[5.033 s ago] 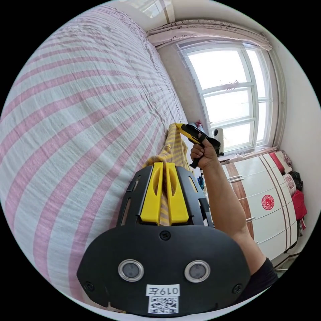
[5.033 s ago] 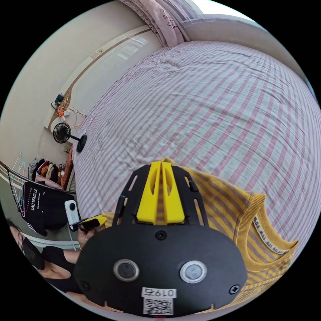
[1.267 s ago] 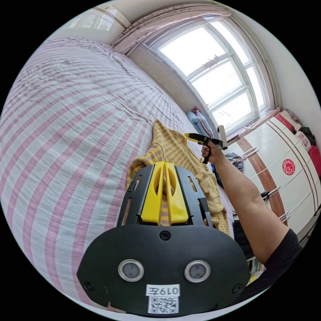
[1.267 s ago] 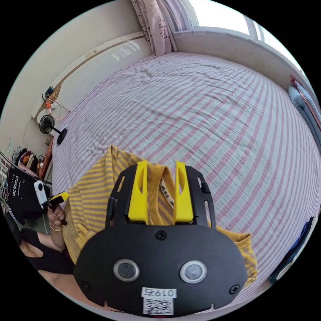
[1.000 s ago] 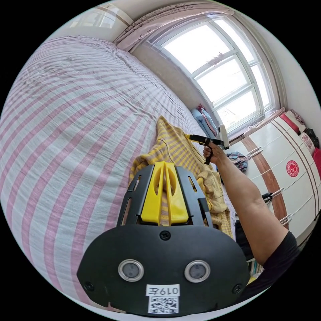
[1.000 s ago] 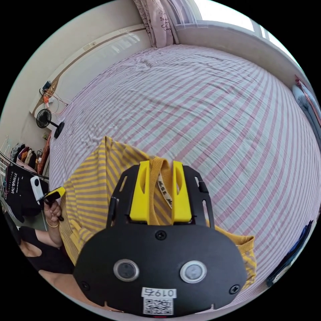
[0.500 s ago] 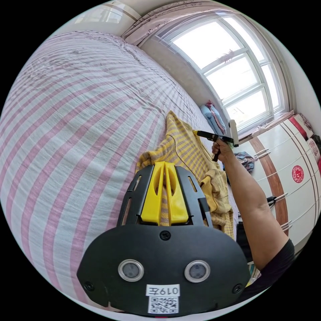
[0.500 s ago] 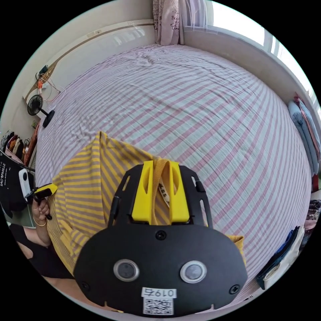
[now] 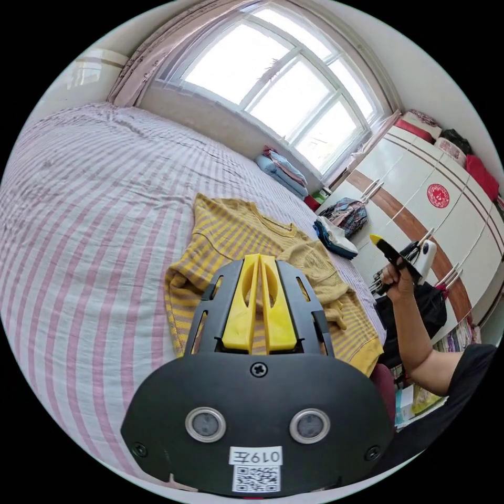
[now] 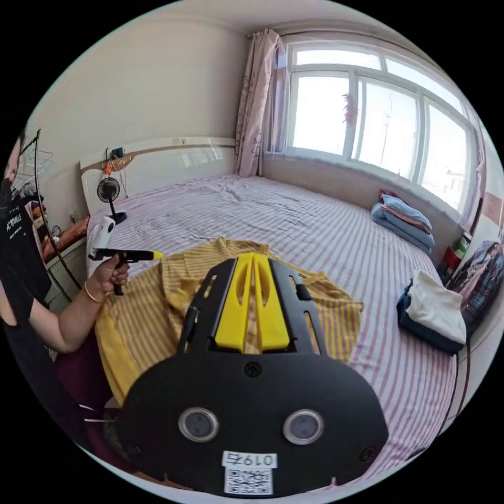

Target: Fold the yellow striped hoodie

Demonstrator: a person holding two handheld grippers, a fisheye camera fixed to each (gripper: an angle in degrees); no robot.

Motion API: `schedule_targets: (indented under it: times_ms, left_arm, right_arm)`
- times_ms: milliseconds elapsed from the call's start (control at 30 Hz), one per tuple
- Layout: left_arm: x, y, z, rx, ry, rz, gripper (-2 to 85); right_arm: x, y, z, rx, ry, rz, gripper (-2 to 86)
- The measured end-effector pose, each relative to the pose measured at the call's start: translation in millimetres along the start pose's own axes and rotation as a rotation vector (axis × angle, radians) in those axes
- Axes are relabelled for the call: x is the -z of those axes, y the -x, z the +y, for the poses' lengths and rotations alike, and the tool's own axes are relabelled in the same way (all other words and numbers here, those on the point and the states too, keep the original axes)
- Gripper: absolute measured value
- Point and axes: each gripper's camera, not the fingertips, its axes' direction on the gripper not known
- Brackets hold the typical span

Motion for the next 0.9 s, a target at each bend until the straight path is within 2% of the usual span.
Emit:
schedule_targets:
  times_ms: [133, 233, 300, 433, 533, 667, 800, 900]
  left_arm:
    - [33, -48, 15, -0.108, -0.066, -0.019, 0.9]
    - [55, -85, 33, -0.191, -0.063, -0.116, 1.0]
    - [64, -103, 46, -0.209, -0.032, -0.190, 1.1]
    - [73, -144, 92, -0.271, 0.032, -0.074, 1.3]
    - [73, -172, 119, -0.317, 0.068, -0.128, 1.6]
    - [68, -186, 115, -0.184, 0.091, -0.224, 2.7]
    - [49, -187, 84, -0.082, 0.133, -0.090, 3.6]
    - [29, -223, 60, -0.295, 0.121, -0.244, 4.3]
  right_arm:
    - [143, 45, 126, -0.195, -0.220, 0.047, 1.0]
    - [202, 73, 198, -0.296, -0.247, 0.090, 5.4]
    - [217, 87, 228, -0.320, -0.195, 0.081, 6.0]
    - [225, 126, 275, -0.371, -0.130, -0.017, 2.7]
    - [223, 158, 291, -0.366, -0.178, -0.050, 0.6]
    - [207, 182, 282, -0.278, -0.141, -0.055, 0.1]
    - [183, 185, 270, -0.262, -0.149, -0.096, 3.6]
    - [158, 208, 251, -0.137, -0.137, -0.018, 6.0]
